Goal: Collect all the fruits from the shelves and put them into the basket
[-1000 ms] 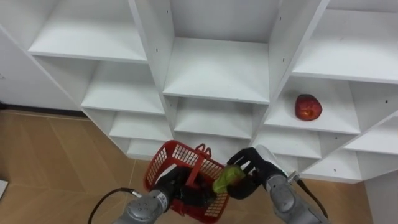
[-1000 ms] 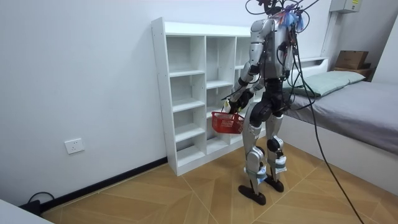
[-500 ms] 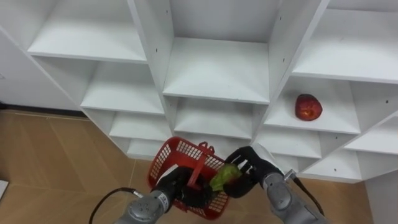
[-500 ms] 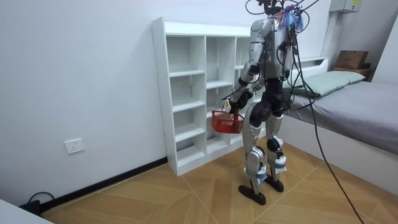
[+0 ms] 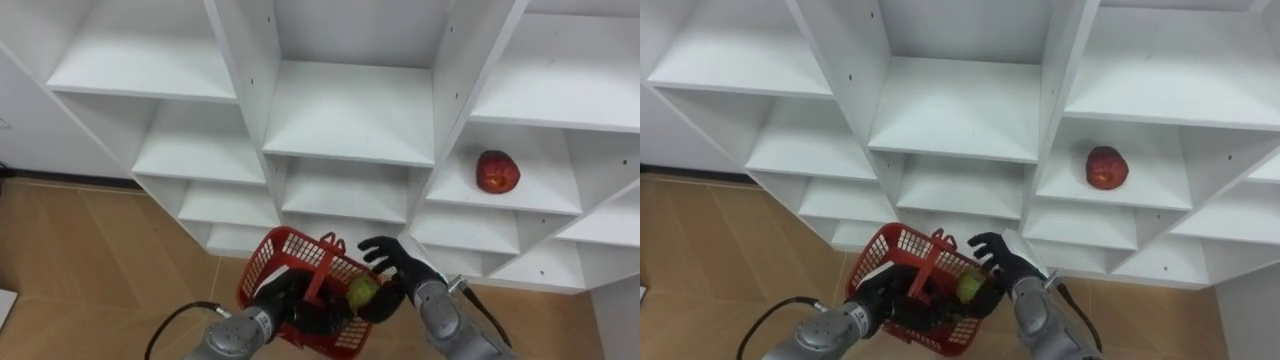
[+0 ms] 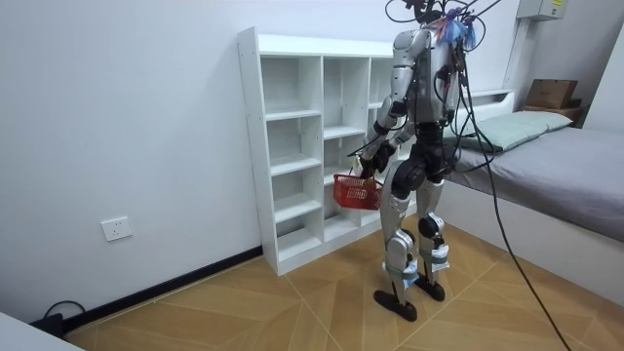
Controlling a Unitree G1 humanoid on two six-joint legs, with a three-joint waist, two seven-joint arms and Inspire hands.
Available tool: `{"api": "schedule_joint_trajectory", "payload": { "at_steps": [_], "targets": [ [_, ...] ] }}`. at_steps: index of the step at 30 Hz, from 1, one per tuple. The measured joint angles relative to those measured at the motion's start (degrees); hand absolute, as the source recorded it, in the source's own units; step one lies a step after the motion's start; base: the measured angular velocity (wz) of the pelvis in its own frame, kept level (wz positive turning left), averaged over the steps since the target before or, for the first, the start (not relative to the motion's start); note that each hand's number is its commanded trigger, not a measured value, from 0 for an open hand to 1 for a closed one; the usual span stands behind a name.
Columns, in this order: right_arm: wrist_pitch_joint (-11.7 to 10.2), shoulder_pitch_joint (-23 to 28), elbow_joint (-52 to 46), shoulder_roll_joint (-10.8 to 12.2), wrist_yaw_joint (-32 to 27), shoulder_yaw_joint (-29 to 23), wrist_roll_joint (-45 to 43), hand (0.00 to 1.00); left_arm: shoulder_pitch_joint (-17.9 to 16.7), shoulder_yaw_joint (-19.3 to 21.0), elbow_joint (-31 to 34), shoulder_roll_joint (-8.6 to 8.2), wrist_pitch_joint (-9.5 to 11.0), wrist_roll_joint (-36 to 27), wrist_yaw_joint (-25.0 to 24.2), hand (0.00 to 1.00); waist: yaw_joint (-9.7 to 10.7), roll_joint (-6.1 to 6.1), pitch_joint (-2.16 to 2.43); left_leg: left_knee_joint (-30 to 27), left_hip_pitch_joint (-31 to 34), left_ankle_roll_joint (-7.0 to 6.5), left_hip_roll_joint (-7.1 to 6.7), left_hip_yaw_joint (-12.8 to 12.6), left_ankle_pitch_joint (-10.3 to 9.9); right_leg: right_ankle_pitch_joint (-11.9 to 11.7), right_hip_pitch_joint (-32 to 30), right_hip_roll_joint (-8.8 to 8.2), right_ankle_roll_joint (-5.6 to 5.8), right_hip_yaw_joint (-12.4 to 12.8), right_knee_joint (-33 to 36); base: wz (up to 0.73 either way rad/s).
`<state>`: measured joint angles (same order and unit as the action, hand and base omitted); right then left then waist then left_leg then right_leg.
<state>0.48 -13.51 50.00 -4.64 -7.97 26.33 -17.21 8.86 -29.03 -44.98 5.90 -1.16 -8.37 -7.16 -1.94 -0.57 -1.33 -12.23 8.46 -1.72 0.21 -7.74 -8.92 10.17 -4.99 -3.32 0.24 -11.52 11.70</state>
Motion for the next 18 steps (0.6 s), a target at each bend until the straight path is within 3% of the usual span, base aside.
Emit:
{"api": "schedule_joint_trajectory", "payload": {
  "at_steps": [13,18],
  "targets": [
    [-0.4,0.0,0.8,-0.2,0.0,-0.1,8.1,0.0,0.0,-0.4,-0.5,-0.12,-0.1,0.0,-0.8,1.0,0.1,0.82,-0.51,0.2,0.0,0.0,-0.02,0.1,0.0,0.0,-0.1,0.0,0.0,0.0,-0.1,0.0],
    [-0.4,0.3,1.1,-0.6,0.0,-0.2,8.2,0.0,0.0,-0.3,-0.5,0.19,-0.3,-0.1,-0.8,1.0,0.4,0.87,-0.45,0.2,-0.1,0.0,0.0,0.0,0.0,0.0,-0.1,0.0,0.0,0.1,-0.1,0.0]
  ]
}}
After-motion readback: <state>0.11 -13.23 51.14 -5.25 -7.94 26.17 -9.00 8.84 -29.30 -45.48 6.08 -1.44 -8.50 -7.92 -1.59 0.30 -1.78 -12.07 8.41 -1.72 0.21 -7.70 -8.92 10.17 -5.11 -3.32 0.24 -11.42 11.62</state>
